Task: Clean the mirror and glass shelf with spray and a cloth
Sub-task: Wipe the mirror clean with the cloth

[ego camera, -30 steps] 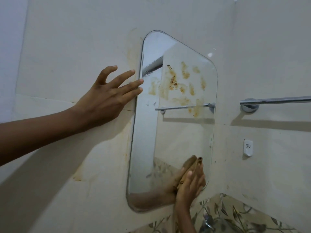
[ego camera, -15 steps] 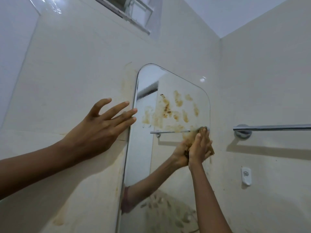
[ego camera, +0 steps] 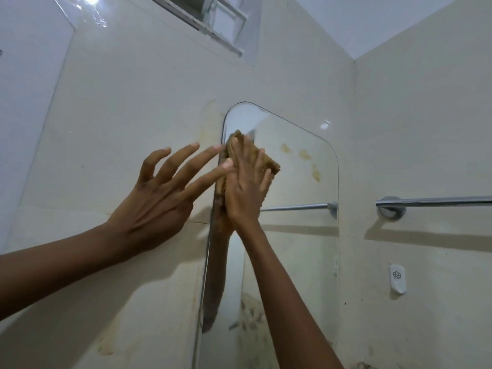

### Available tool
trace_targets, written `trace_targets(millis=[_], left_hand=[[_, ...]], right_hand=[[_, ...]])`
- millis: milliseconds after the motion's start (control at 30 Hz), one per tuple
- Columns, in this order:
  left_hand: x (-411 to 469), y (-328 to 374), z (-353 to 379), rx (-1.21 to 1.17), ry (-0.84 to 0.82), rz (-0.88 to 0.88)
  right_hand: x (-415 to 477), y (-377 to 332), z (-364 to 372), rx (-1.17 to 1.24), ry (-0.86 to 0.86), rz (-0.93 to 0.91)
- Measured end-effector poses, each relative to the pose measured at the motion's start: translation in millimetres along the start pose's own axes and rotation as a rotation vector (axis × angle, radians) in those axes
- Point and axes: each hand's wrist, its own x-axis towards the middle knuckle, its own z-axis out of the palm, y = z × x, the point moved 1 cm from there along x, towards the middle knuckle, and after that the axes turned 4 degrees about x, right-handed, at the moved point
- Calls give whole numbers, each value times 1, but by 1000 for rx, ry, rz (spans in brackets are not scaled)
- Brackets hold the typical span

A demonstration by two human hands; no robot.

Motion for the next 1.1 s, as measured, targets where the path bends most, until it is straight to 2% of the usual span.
trace_targets(millis=[200,467,600,733,1100], left_hand=[[2,-3,-4,-135,-9,-154],[3,-5,-9,-285,-78,-218],[4,-5,-11,-366,-57,-250],[4,-7,-10,-403,-26,-267],[3,-5,-9,-287,-78,-260]], right_hand=[[-29,-10,7,34,-81,-105],[-72,-3,4,195,-162,-117],[-88,4,5,132,-179,-147],[-68,3,11,0,-106,-181],[46,-15,5,-48,-14,-186]])
